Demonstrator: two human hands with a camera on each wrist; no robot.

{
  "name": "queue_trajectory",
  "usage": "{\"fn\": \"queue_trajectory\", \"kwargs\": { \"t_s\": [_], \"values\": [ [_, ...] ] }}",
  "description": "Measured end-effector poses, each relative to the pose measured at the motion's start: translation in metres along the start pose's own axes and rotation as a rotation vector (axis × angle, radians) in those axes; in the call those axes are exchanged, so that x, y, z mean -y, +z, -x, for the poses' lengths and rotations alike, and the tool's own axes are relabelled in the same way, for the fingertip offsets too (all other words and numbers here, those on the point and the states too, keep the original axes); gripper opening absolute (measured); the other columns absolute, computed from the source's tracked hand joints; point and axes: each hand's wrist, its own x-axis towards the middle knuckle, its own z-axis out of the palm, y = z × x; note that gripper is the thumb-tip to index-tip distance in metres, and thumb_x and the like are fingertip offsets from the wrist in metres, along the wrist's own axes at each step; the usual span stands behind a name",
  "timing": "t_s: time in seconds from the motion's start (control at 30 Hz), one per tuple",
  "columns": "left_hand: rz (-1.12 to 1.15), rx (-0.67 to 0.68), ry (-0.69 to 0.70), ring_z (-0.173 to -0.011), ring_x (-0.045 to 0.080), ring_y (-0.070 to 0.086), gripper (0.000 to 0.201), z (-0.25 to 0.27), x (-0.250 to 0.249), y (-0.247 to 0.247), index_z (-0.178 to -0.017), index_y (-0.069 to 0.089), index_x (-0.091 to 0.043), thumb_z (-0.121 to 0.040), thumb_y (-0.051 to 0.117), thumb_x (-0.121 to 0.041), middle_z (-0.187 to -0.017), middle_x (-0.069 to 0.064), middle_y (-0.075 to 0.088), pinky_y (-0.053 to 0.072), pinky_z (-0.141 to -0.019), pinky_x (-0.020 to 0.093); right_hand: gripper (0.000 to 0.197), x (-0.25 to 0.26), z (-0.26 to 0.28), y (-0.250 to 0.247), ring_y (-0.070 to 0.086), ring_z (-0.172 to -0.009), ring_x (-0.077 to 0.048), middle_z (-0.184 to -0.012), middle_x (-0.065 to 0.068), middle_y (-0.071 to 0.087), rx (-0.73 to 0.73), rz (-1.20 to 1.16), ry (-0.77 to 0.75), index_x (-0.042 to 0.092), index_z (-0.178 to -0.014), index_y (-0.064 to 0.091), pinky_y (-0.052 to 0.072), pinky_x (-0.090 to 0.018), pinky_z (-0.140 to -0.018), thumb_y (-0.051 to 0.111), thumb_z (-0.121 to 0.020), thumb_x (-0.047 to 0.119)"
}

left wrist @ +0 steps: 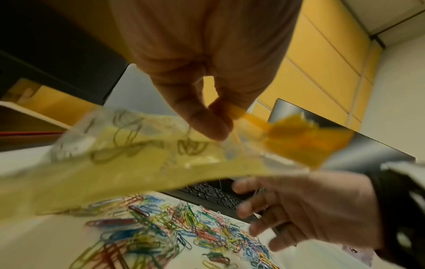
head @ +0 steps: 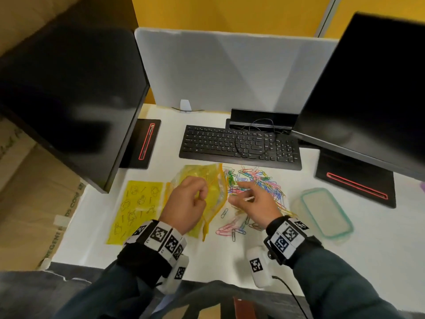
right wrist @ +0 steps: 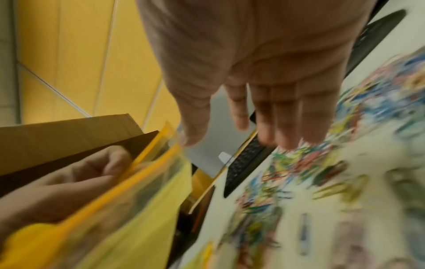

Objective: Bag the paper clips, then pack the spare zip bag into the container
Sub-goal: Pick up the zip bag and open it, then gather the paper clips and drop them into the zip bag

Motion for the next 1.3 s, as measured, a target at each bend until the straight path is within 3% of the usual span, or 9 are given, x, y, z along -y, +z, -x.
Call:
{"fn": "queue_trajectory", "kwargs": {
  "t_s": [0.13,0.27,0.4,0.53,0.63,0.83,1.03,1.2,1.3],
  "values": [
    [-0.067,-0.007,-0.066,-0.089,0.013,0.054,0.034,0.002,0.003,0.001,-0.067,0.058,-0.02,-0.071,0.048,0.012,-0.102,-0.005,0.055,0.033,-0.067,0.004,0.092,-0.046,-0.004,-0.026,0.027,-0.137,-0.034,-0.15,-0.015,0.025,-0.235,0.472,0.144,0.023,-0.141,0.025,0.032,-0.047,-0.11,0.069,-0.069,0.058],
    [-0.16,0.002,-0.131,-0.084,0.021,0.057,0.031,0.0,0.003,-0.002,-0.09,0.069,-0.014,-0.077,0.05,0.007,-0.117,0.0,0.055,0.033,-0.074,0.014,0.122,-0.066,-0.002,-0.013,0.014,-0.142,-0.039,-0.156,-0.014,0.006,-0.056,0.685,0.284,0.028,-0.146,0.001,0.027,-0.053,-0.113,0.06,-0.053,0.08],
    [-0.164,0.043,-0.162,-0.088,0.022,0.057,0.029,0.001,0.0,-0.002,-0.11,0.061,-0.009,-0.085,0.047,-0.003,-0.122,0.007,0.056,0.03,-0.078,0.011,0.106,-0.059,-0.002,0.014,0.018,-0.14,-0.036,-0.156,-0.011,0.011,0.03,0.771,0.203,0.032,-0.145,0.005,0.034,-0.049,-0.108,0.068,-0.066,0.06],
    [-0.209,0.212,-0.2,-0.121,0.021,0.046,0.04,0.001,0.001,-0.005,-0.125,0.05,-0.008,-0.088,0.037,0.001,-0.135,0.007,0.046,0.029,-0.099,0.02,0.05,-0.057,-0.007,0.018,0.039,-0.122,-0.029,-0.136,-0.01,0.044,-0.049,0.75,0.056,0.024,-0.133,0.041,0.047,-0.04,-0.095,0.058,-0.086,0.025],
    [-0.292,0.339,-0.151,-0.126,0.023,0.043,0.048,-0.001,0.003,-0.008,-0.131,0.045,-0.012,-0.086,0.039,0.003,-0.142,0.005,0.038,0.033,-0.105,0.027,0.037,-0.057,-0.01,0.014,0.047,-0.112,-0.029,-0.121,-0.012,0.052,-0.046,0.794,-0.008,0.015,-0.123,0.052,0.049,-0.038,-0.087,0.047,-0.088,0.005],
    [-0.43,0.463,-0.058,-0.103,0.019,0.056,0.046,-0.012,-0.001,-0.022,-0.124,0.053,-0.019,-0.08,0.064,-0.017,-0.129,-0.002,0.047,0.045,-0.091,0.031,0.022,-0.057,-0.021,0.004,0.061,-0.09,-0.033,-0.103,-0.016,0.059,-0.113,0.685,-0.059,0.009,-0.105,0.061,0.051,-0.034,-0.078,0.051,-0.086,0.004],
    [-0.519,0.364,0.092,-0.079,0.018,0.056,0.041,-0.032,-0.025,-0.032,-0.078,0.062,-0.012,-0.067,0.072,-0.05,-0.095,-0.002,0.054,0.045,-0.069,0.032,0.016,-0.06,-0.021,-0.011,0.05,-0.072,-0.024,-0.082,-0.01,0.061,-0.156,0.548,0.046,0.008,-0.086,0.062,0.036,-0.023,-0.065,0.055,-0.076,-0.003],
    [-0.522,0.385,0.188,-0.075,0.02,0.054,0.038,-0.035,-0.028,-0.023,-0.074,0.057,-0.009,-0.071,0.07,-0.044,-0.097,0.001,0.054,0.046,-0.068,0.035,0.021,-0.043,-0.013,-0.034,0.062,-0.067,-0.028,-0.067,-0.006,0.062,-0.293,0.226,0.029,0.02,-0.068,0.058,0.054,-0.033,-0.066,0.066,-0.075,0.002],
    [-0.532,0.437,0.161,-0.073,0.017,0.05,0.032,-0.033,-0.021,-0.013,-0.071,0.049,-0.015,-0.073,0.071,-0.038,-0.106,-0.002,0.05,0.047,-0.07,0.033,0.019,-0.002,-0.002,-0.047,0.061,-0.049,-0.011,-0.059,-0.002,0.053,-0.239,-0.153,-0.078,0.012,-0.077,0.062,0.056,-0.029,-0.051,0.068,-0.075,-0.006]
  ]
}}
